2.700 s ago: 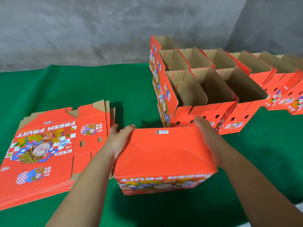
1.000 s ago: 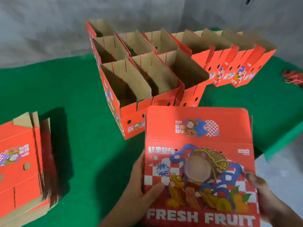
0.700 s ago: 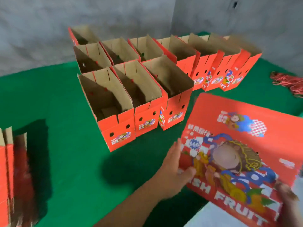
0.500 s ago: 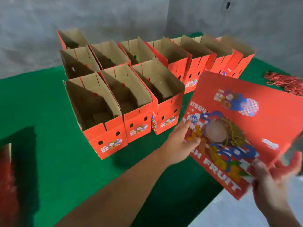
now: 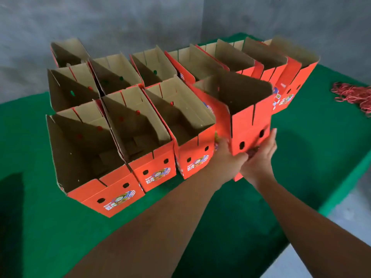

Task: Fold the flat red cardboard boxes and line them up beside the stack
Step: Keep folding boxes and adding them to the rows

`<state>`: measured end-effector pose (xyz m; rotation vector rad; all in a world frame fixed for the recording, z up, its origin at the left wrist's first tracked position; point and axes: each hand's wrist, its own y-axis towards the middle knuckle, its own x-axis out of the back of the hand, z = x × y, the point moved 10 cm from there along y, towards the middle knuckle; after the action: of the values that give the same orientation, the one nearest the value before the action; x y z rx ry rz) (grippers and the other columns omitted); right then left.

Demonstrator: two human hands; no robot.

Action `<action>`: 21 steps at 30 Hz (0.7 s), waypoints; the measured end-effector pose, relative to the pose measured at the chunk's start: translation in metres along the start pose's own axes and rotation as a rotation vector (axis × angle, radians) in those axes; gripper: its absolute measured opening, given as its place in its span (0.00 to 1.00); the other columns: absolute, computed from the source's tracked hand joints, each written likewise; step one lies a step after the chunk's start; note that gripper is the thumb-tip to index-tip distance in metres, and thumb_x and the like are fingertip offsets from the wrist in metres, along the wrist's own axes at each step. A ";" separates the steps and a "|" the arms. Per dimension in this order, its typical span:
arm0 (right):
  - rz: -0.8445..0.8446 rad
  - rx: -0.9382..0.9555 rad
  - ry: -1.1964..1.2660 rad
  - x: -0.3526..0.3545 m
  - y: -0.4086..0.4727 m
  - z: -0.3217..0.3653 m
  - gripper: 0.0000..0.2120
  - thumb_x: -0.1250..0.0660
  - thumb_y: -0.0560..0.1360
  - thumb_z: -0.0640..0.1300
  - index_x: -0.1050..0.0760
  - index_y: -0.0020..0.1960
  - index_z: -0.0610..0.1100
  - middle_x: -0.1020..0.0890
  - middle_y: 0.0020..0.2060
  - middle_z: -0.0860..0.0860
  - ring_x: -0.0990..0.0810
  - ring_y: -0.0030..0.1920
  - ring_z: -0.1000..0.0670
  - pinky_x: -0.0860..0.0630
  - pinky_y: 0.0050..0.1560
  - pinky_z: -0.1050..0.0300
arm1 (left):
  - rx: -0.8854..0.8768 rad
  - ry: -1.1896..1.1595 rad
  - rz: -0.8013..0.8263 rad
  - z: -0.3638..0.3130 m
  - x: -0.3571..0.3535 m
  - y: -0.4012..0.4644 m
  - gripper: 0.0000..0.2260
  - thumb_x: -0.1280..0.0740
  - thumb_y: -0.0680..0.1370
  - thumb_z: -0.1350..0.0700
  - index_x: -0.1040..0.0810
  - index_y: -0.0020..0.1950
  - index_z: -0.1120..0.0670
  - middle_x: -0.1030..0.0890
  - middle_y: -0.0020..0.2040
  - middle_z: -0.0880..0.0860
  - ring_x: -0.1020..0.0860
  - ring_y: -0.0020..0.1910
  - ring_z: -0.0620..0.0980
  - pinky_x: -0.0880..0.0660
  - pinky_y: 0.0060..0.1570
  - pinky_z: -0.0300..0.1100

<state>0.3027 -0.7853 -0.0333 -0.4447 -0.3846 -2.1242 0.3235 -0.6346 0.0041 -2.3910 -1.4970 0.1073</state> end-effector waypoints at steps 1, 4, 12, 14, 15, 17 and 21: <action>0.057 -0.018 -0.018 -0.010 0.005 -0.007 0.65 0.31 0.55 0.63 0.70 0.79 0.63 0.55 0.80 0.51 0.39 0.79 0.47 0.41 0.72 0.52 | 0.023 0.038 -0.023 0.009 0.007 0.004 0.17 0.33 0.80 0.59 0.30 0.68 0.53 0.17 0.58 0.55 0.21 0.53 0.52 0.25 0.50 0.43; 0.168 -0.083 -0.084 -0.035 0.016 -0.033 0.68 0.28 0.54 0.62 0.73 0.78 0.64 0.57 0.80 0.52 0.33 0.74 0.48 0.36 0.69 0.51 | 0.028 0.099 0.023 0.024 0.013 0.011 0.20 0.34 0.82 0.53 0.31 0.73 0.52 0.26 0.52 0.41 0.25 0.48 0.42 0.32 0.44 0.33; 0.232 -0.129 -0.123 -0.109 0.046 -0.040 0.54 0.30 0.78 0.41 0.71 0.81 0.58 0.63 0.82 0.51 0.36 0.76 0.43 0.32 0.69 0.46 | 0.079 -0.005 0.021 0.042 0.023 0.031 0.28 0.34 0.82 0.54 0.38 0.79 0.37 0.24 0.58 0.30 0.26 0.52 0.24 0.29 0.52 0.27; 0.231 -0.270 -0.021 -0.124 0.065 -0.044 0.49 0.33 0.81 0.49 0.72 0.78 0.65 0.61 0.82 0.53 0.35 0.76 0.41 0.30 0.63 0.49 | 0.104 -0.023 0.041 0.044 0.021 0.035 0.32 0.36 0.82 0.55 0.45 0.83 0.38 0.26 0.66 0.31 0.27 0.63 0.33 0.30 0.65 0.38; 0.236 -0.318 -0.007 -0.128 0.073 -0.043 0.46 0.35 0.82 0.51 0.72 0.78 0.67 0.52 0.81 0.53 0.31 0.73 0.41 0.28 0.58 0.50 | 0.107 -0.040 0.047 0.044 0.021 0.038 0.33 0.36 0.82 0.56 0.46 0.83 0.37 0.27 0.72 0.35 0.28 0.68 0.38 0.30 0.68 0.42; 0.333 -0.372 -0.049 -0.142 0.084 -0.040 0.40 0.38 0.84 0.49 0.65 0.79 0.67 0.33 0.68 0.46 0.20 0.58 0.44 0.28 0.48 0.53 | 0.099 -0.071 0.031 0.045 0.024 0.047 0.34 0.34 0.83 0.55 0.46 0.84 0.38 0.29 0.77 0.44 0.27 0.69 0.39 0.29 0.65 0.39; 0.502 -0.333 -0.097 -0.169 0.097 -0.029 0.54 0.37 0.79 0.32 0.71 0.72 0.76 0.21 0.60 0.40 0.18 0.56 0.43 0.24 0.55 0.48 | 0.093 -0.059 -0.008 0.056 0.036 0.062 0.36 0.33 0.83 0.51 0.49 0.84 0.36 0.33 0.80 0.45 0.26 0.50 0.18 0.28 0.49 0.30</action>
<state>0.4674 -0.7287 -0.1247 -0.7517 0.0358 -1.6769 0.3801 -0.6152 -0.0640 -2.3270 -1.4934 0.2429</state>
